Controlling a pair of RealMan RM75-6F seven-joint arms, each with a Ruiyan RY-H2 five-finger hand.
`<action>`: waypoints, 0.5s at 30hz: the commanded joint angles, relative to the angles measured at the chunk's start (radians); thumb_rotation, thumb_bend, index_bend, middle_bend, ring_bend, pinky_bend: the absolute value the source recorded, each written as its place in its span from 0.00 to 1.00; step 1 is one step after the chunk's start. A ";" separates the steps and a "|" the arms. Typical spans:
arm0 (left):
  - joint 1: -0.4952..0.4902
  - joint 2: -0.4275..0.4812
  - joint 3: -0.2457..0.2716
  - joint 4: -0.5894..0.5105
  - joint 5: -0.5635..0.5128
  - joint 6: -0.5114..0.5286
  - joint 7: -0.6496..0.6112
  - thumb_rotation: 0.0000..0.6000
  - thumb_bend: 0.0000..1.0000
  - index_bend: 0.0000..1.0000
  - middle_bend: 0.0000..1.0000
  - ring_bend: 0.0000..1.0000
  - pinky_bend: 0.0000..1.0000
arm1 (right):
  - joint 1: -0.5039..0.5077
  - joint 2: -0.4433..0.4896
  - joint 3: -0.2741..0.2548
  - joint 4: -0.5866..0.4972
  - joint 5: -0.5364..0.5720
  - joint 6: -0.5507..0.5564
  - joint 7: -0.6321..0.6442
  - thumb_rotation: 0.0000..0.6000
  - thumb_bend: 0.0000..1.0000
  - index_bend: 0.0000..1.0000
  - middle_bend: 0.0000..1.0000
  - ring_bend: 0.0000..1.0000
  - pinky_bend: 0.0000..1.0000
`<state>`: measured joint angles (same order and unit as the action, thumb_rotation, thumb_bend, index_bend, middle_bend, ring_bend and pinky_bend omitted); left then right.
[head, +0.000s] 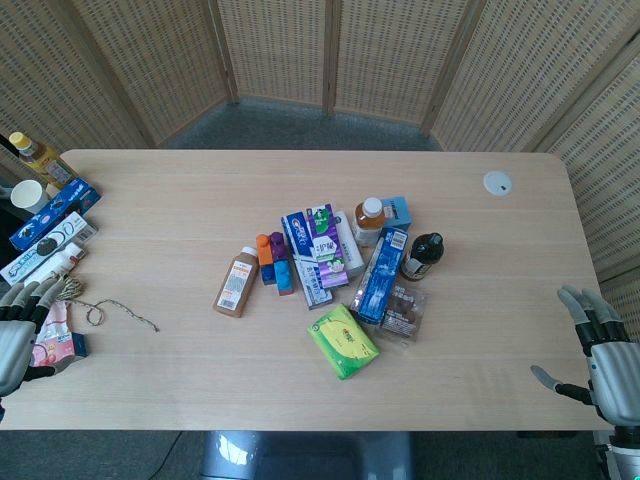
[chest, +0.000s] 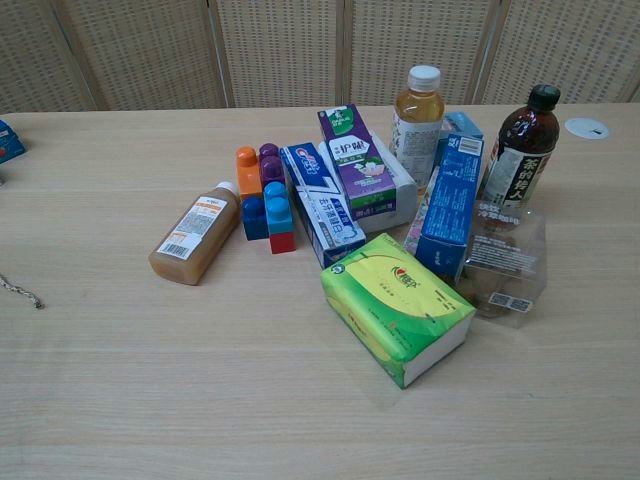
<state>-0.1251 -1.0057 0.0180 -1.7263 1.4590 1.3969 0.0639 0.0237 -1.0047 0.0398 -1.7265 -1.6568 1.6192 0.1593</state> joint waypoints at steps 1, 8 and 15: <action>0.000 -0.001 0.000 0.001 0.003 -0.001 0.001 1.00 0.13 0.04 0.00 0.00 0.00 | 0.000 0.000 0.000 0.000 0.001 0.000 0.000 1.00 0.00 0.00 0.00 0.00 0.00; -0.031 -0.012 0.001 0.053 0.051 -0.039 -0.041 1.00 0.13 0.04 0.00 0.00 0.00 | -0.002 0.001 0.001 -0.002 0.002 0.004 -0.004 1.00 0.00 0.00 0.00 0.00 0.00; -0.206 -0.096 0.008 0.387 0.334 -0.085 -0.175 1.00 0.13 0.02 0.00 0.00 0.00 | 0.006 -0.009 0.012 0.006 0.036 -0.017 -0.018 1.00 0.00 0.00 0.00 0.00 0.00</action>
<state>-0.2317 -1.0548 0.0211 -1.4947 1.6577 1.3432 -0.0459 0.0272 -1.0112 0.0494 -1.7217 -1.6247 1.6062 0.1439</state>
